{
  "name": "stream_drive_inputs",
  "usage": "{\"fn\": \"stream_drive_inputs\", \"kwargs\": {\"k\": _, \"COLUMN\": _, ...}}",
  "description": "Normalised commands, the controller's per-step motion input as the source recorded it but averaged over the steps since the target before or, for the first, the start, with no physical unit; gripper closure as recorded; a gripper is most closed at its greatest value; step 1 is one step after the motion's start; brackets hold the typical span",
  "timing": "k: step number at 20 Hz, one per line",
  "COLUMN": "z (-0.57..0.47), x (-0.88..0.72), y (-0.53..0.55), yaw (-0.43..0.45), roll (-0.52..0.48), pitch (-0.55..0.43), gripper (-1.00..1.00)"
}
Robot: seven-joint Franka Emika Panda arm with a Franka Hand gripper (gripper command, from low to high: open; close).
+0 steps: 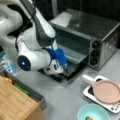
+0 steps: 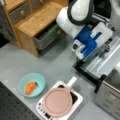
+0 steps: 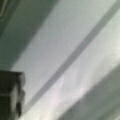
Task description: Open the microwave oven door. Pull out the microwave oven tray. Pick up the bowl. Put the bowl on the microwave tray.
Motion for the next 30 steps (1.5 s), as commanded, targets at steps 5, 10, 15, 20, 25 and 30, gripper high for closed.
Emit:
{"fn": "stream_drive_inputs", "kwargs": {"k": 5, "z": 0.09, "x": 0.02, "y": -0.02, "yaw": 0.141, "roll": -0.006, "pitch": 0.013, "gripper": -1.00}}
{"fn": "stream_drive_inputs", "kwargs": {"k": 10, "z": 0.07, "x": 0.05, "y": 0.03, "yaw": 0.112, "roll": -0.019, "pitch": 0.014, "gripper": -1.00}}
{"fn": "stream_drive_inputs", "kwargs": {"k": 15, "z": 0.07, "x": 0.07, "y": 0.06, "yaw": 0.049, "roll": -0.069, "pitch": 0.015, "gripper": -1.00}}
{"fn": "stream_drive_inputs", "kwargs": {"k": 20, "z": 0.17, "x": 0.03, "y": 0.05, "yaw": -0.231, "roll": -0.459, "pitch": 0.086, "gripper": -1.00}}
{"fn": "stream_drive_inputs", "kwargs": {"k": 25, "z": 0.25, "x": -0.13, "y": 0.19, "yaw": -0.350, "roll": -0.637, "pitch": 0.079, "gripper": -1.00}}
{"fn": "stream_drive_inputs", "kwargs": {"k": 30, "z": 0.16, "x": -0.25, "y": 0.27, "yaw": -0.285, "roll": -0.748, "pitch": -0.039, "gripper": -1.00}}
